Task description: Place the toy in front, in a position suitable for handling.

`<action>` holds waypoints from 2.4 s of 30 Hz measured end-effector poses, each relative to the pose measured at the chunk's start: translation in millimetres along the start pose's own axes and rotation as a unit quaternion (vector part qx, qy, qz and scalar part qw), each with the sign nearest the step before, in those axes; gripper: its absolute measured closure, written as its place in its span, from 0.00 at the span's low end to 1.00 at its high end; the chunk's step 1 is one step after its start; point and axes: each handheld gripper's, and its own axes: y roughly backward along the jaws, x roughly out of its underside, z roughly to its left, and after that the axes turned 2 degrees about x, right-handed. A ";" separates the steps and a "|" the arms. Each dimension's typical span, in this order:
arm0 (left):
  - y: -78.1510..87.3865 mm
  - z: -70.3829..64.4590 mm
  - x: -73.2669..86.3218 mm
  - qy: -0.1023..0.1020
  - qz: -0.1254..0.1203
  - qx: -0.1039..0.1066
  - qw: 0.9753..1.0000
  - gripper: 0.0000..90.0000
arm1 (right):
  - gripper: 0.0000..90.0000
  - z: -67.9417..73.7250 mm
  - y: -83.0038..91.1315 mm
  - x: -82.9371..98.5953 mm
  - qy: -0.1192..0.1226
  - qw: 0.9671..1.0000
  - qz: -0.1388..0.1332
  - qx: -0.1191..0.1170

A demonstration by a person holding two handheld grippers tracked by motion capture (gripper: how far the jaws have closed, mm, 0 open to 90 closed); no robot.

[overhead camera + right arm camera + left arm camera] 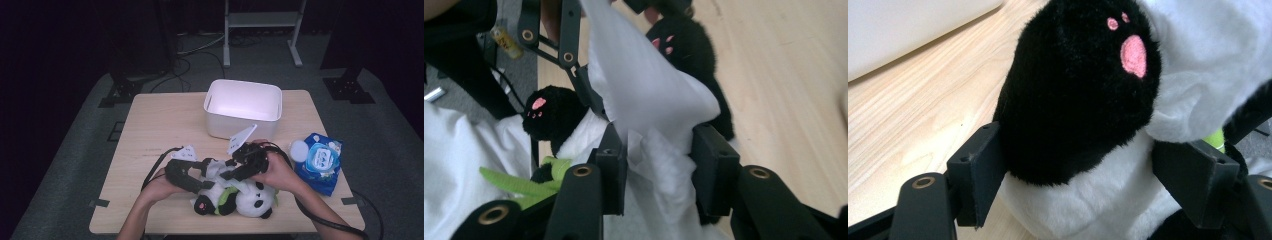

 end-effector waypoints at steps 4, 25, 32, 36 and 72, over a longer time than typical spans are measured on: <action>-0.4 -0.9 -0.2 -0.002 0.004 -0.002 1.000 0.26 | 0.61 3.3 -13.1 -4.6 0.019 1.000 0.019 -0.004; 0.3 -0.7 0.7 -0.003 0.005 0.012 1.000 0.26 | 0.87 -23.1 24.8 39.3 -0.060 0.997 0.023 0.047; -1.2 -1.3 -1.5 0.005 0.018 0.016 1.000 0.13 | 0.87 -17.2 18.4 43.1 -0.059 0.998 0.009 0.033; -2.8 -0.7 -1.4 0.007 0.024 0.029 0.999 0.10 | 0.87 -12.4 11.8 38.3 -0.049 0.998 0.011 0.026; -16.9 31.0 -30.3 -0.053 0.036 -0.094 0.994 0.34 | 0.91 -68.4 -3.5 11.9 -0.100 0.994 0.014 0.036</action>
